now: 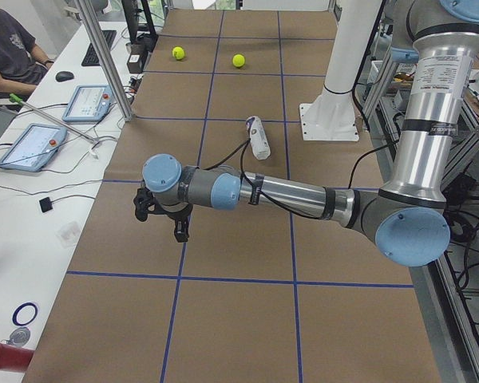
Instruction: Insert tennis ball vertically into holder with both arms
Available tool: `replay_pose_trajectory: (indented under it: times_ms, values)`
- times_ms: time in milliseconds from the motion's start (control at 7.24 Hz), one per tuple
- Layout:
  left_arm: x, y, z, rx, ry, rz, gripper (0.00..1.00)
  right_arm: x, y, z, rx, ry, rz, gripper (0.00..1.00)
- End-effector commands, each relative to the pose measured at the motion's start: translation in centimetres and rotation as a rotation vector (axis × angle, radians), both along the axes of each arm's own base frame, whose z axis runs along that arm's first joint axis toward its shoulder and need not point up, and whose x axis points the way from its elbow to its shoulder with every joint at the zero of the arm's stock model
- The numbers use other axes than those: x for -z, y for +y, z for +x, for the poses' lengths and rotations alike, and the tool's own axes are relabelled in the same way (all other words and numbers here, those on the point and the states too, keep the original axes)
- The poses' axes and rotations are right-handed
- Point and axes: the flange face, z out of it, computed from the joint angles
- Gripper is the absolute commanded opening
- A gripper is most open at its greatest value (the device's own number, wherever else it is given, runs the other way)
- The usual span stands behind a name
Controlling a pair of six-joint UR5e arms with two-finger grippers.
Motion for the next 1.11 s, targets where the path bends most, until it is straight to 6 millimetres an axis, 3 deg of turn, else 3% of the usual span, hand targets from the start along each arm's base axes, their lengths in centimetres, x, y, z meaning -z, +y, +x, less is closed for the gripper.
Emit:
replay_pose_trajectory:
  times_ms: [0, 276, 415, 553, 691, 829, 967]
  values:
    - [0.1, 0.1, 1.7, -0.028, -0.002, 0.035, 1.00, -0.1, 0.0, -0.3, 0.005, -0.003, -0.004, 0.99]
    - [4.3, -0.6, 2.9, -0.052, 0.017, 0.257, 0.99, -1.5, 0.0, -0.5, 0.010, -0.016, -0.033, 0.99]
    - [4.8, -0.1, 4.0, -0.074, 0.029, 0.355, 0.99, -1.1, 0.0, -0.7, 0.012, -0.047, -0.028, 0.99]
    - [5.6, 0.2, 6.6, -0.119, 0.045, 0.405, 0.87, -1.0, 0.0, -1.2, 0.021, -0.056, -0.028, 0.99]
    - [5.6, 0.5, 9.8, -0.172, 0.072, 0.519, 0.93, -0.9, 0.0, -1.2, 0.020, -0.058, -0.026, 0.99]
    - [8.8, -0.1, 13.4, -0.210, 0.084, 0.681, 0.99, -0.9, 0.0, -1.2, 0.020, -0.058, -0.026, 0.99]
    - [12.1, -0.4, 19.6, -0.274, 0.088, 0.759, 0.99, -0.8, -0.1, -1.4, 0.025, -0.058, -0.024, 0.99]
